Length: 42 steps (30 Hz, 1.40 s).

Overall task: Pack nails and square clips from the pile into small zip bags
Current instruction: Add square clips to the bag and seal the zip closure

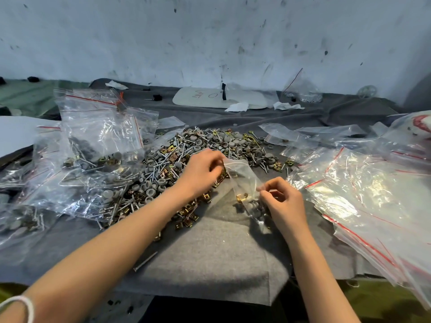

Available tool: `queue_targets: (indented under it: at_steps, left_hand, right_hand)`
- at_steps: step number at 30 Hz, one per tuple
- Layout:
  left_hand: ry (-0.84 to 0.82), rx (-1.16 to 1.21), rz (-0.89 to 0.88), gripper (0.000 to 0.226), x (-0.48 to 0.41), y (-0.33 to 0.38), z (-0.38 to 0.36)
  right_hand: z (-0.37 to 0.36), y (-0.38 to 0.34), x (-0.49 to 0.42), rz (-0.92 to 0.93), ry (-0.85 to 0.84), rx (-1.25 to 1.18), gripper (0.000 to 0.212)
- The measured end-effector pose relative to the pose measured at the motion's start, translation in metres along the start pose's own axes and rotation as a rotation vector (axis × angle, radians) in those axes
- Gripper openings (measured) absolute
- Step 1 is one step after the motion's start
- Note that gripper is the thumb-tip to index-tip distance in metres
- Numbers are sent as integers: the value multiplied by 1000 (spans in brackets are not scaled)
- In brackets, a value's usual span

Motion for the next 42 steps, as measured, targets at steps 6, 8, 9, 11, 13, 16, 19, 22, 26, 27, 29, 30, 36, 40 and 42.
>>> queue_targets:
  at_steps: [6, 8, 9, 11, 13, 16, 19, 22, 26, 27, 29, 30, 36, 40, 42]
  left_hand:
    - [-86, 538, 179, 23, -7, 22, 20]
    - [-124, 492, 154, 23, -3, 26, 19]
    - [-136, 466, 148, 22, -1, 26, 18]
    - [-147, 433, 143, 19, 4, 26, 17]
    - [-145, 395, 136, 15, 7, 26, 17]
    - [-153, 327, 149, 14, 8, 22, 18]
    - [-173, 289, 143, 14, 7, 23, 21]
    - [-202, 256, 113, 10, 7, 26, 23]
    - [-256, 266, 106, 8, 10, 31, 24]
    - [-261, 256, 103, 12, 11, 32, 25]
    - [-270, 264, 97, 27, 12, 33, 26]
    - [-274, 283, 98, 36, 14, 34, 27]
    - [-273, 204, -77, 22, 19, 50, 35]
    - [-35, 302, -277, 13, 14, 70, 58]
    - [9, 242, -246, 13, 8, 69, 61]
  right_hand:
    - [-2, 2, 2, -39, -56, -12, 20]
    - [-3, 3, 3, -46, -61, -14, 24]
    - [-4, 3, 3, -50, -59, -13, 26]
    - [-4, 3, 2, -56, -61, -6, 26]
    - [-5, 4, 2, -61, -76, 6, 25]
    - [-6, 5, 2, -65, -80, 6, 26]
    - [-7, 5, 2, -68, -81, -12, 8]
    - [-7, 7, 1, -69, -79, -26, 5]
    - [-8, 7, 1, -64, -83, -24, 2]
    - [-7, 7, 1, -62, -83, -26, 1]
    - [-7, 3, 2, -45, -83, -43, 6]
    - [-6, 0, 2, -29, -79, -64, 8]
    - [1, -11, 2, 23, 16, -190, 34]
    - [2, -10, 2, 1, 56, -229, 39]
    - [2, -11, 2, 13, 38, -208, 39]
Point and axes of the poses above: each hand's wrist, its own x-axis away from the middle knuckle, its own z-axis out of the back of the hand, y = z × x, the point moved 5 cm from there along -x, towards the middle knuckle, and after that the axes turned 11 degrees about y, right-handed, at the moved point
